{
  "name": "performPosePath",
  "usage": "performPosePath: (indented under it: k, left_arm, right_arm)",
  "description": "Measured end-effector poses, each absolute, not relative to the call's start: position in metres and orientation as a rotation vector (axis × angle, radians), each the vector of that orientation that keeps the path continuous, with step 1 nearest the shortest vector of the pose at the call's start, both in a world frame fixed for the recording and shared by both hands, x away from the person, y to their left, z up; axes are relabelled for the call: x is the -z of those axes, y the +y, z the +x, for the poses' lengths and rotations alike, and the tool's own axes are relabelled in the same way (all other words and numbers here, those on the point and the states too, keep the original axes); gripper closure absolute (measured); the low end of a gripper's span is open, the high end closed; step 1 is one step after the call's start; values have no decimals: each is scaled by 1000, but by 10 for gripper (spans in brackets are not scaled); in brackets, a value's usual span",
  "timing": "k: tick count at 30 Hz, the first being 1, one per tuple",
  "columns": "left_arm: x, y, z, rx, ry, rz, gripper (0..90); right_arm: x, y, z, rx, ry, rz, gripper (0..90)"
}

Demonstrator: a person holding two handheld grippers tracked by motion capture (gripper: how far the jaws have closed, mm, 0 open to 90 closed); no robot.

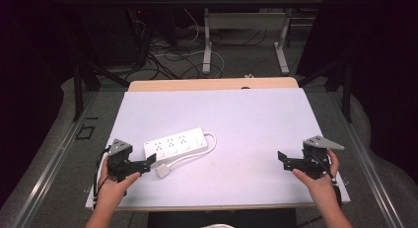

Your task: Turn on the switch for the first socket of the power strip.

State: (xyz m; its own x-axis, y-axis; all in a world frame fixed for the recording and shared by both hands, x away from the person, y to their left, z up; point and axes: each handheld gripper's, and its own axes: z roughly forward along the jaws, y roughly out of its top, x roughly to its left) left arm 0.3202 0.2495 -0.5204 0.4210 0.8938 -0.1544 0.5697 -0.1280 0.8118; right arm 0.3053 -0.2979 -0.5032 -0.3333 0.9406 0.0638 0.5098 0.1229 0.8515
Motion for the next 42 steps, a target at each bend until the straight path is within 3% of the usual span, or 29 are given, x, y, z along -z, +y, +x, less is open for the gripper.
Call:
performPosePath:
  k: [11,33,42]
  left_arm:
    - [524,245,320,-467,1250,1832,37]
    - [522,222,312,-456,1174,1892,155]
    - [524,210,310,-436,1134,1972,162]
  right_arm:
    - [523,-300,303,-1109,1905,1400,0]
    - [532,-293,303,-1113,1949,1362,31]
    - [535,-294,304,-1111,1942,1377,53]
